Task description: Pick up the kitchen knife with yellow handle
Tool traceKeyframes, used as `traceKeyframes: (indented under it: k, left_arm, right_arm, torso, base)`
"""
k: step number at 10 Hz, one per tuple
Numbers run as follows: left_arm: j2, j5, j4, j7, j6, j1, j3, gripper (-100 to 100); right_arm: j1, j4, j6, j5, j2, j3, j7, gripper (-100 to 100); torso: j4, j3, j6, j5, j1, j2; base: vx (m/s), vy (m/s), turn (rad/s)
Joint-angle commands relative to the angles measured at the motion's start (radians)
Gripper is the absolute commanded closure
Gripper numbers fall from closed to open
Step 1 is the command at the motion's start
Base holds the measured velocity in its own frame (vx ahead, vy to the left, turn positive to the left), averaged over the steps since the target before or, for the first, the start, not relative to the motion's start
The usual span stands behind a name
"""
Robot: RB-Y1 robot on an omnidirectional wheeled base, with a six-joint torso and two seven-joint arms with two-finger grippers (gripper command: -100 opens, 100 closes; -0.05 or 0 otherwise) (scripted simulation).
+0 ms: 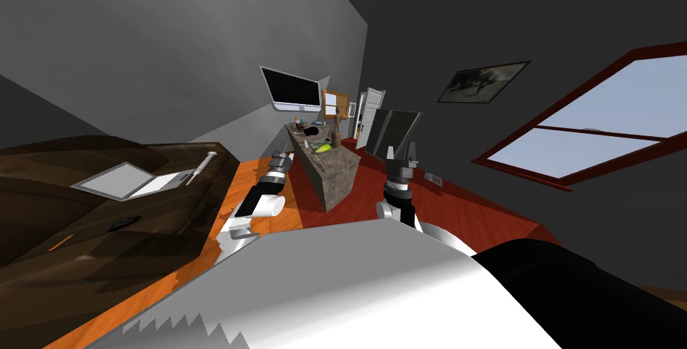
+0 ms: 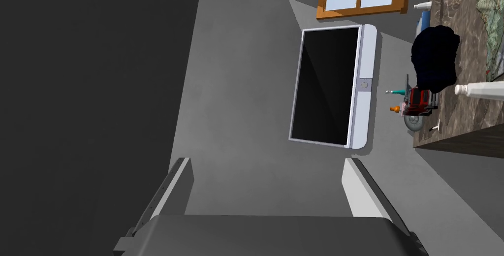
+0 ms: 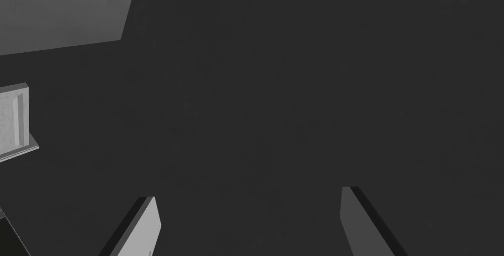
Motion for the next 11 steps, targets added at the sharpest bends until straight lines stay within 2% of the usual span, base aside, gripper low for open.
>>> traceKeyframes:
  k: [1, 2, 3, 4, 5, 6, 7, 8, 9, 10, 11]
  left_arm:
    - [0.011, 0.013, 0.032, -0.012, 0.05, -0.044, -0.012, -100]
    - [0.011, 0.013, 0.032, -0.012, 0.063, -0.044, -0.012, -100]
    - [0.018, 0.025, 0.063, -0.024, 0.101, -0.082, -0.023, -100]
    - [0.018, 0.025, 0.063, -0.024, 0.116, -0.088, -0.023, -100]
    - [0.024, 0.036, 0.096, -0.036, 0.149, -0.128, -0.034, -100]
    - [0.024, 0.036, 0.096, -0.036, 0.171, -0.132, -0.034, -100]
    - [0.029, 0.047, 0.13, -0.05, 0.209, -0.174, -0.045, -100]
    - [0.029, 0.047, 0.13, -0.05, 0.228, -0.177, -0.045, -100]
    - [0.034, 0.058, 0.166, -0.065, 0.265, -0.22, -0.057, -100]
    - [0.034, 0.058, 0.166, -0.065, 0.287, -0.222, -0.057, -100]
    - [0.038, 0.069, 0.202, -0.081, 0.319, -0.262, -0.069, -100]
  right_arm:
    - [0.0, 0.0, 0.0, 0.0, 0.0, 0.0, 0.0, 0]
    - [0.0, 0.0, 0.0, 0.0, 0.0, 0.0, 0.0, 0]
    - [0.0, 0.0, 0.0, 0.0, 0.0, 0.0, 0.0, 0]
    - [0.0, 0.0, 0.0, 0.0, 0.0, 0.0, 0.0, 0]
    - [0.0, 0.0, 0.0, 0.0, 0.0, 0.0, 0.0, 0]
    - [0.0, 0.0, 0.0, 0.0, 0.0, 0.0, 0.0, 0]
    - [0.0, 0.0, 0.0, 0.0, 0.0, 0.0, 0.0, 0]
    - [0.0, 0.0, 0.0, 0.0, 0.0, 0.0, 0.0, 0]
    - [0.0, 0.0, 0.0, 0.0, 0.0, 0.0, 0.0, 0]
    - [0.0, 0.0, 0.0, 0.0, 0.0, 0.0, 0.0, 0]
    - [0.0, 0.0, 0.0, 0.0, 0.0, 0.0, 0.0, 0]
  torso:
    - [0.0, 0.0, 0.0, 0.0, 0.0, 0.0]
    - [0.0, 0.0, 0.0, 0.0, 0.0, 0.0]
    - [0.0, 0.0, 0.0, 0.0, 0.0, 0.0]
    - [0.0, 0.0, 0.0, 0.0, 0.0, -0.001]
    - [0.0, 0.0, 0.0, 0.0, 0.0, -0.001]
    - [0.0, 0.0, 0.0, 0.0, 0.0, -0.001]
    - [0.0, -0.001, 0.0, 0.0, -0.001, -0.001]
    - [0.0, -0.001, 0.0, 0.0, -0.001, -0.001]
    - [0.0, -0.001, 0.0, 0.0, -0.001, -0.001]
    - [0.0, -0.001, 0.0, 0.0, -0.001, -0.002]
    - [0.0, -0.001, 0.0, 0.0, -0.001, -0.002]
  base:
    - [-0.018, 0.003, 0.082]
    - [-0.014, 0.001, 0.042]
    - [-0.015, 0.003, 0.088]
    - [-0.014, 0.001, 0.037]
    - [-0.014, 0.002, 0.072]
    - [-0.009, -0.002, 0.036]
    - [-0.007, -0.002, 0.072]
    - [-0.003, -0.004, 0.036]
    - [0.0, -0.005, 0.074]
    - [0.002, -0.005, 0.042]
    - [0.005, -0.007, 0.06]
